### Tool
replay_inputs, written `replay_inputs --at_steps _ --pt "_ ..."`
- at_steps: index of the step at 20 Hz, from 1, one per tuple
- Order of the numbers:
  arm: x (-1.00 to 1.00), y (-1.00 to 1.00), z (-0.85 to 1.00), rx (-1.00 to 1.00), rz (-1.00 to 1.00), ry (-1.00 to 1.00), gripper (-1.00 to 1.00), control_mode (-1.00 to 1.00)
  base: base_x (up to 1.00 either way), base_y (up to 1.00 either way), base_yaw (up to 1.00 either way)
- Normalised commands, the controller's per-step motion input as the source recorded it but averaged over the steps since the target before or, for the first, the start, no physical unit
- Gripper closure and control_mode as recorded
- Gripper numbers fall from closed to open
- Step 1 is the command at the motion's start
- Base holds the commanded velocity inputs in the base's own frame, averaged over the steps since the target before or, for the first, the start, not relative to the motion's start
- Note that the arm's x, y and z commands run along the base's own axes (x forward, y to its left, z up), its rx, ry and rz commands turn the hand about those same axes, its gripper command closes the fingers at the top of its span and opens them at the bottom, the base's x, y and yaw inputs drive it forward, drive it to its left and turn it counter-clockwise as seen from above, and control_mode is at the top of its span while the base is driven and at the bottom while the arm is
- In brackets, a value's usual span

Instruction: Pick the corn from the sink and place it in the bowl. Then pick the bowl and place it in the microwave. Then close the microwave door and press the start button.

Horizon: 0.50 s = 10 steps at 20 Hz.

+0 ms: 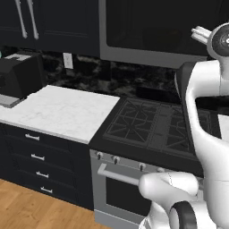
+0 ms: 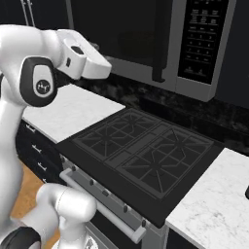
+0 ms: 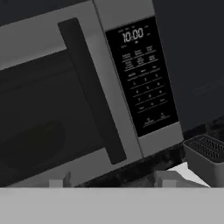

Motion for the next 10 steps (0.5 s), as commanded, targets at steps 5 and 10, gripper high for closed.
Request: replay_inputs --at_steps 5,10 --pt "-0.53 -0.04 -0.15 -0.24 0.1 0.11 1.0 -1.0 0.0 0.0 0.0" --pt "-0.39 -0.08 -0.27 -0.23 0.09 0.0 1.0 -1.0 0.0 0.0 0.0"
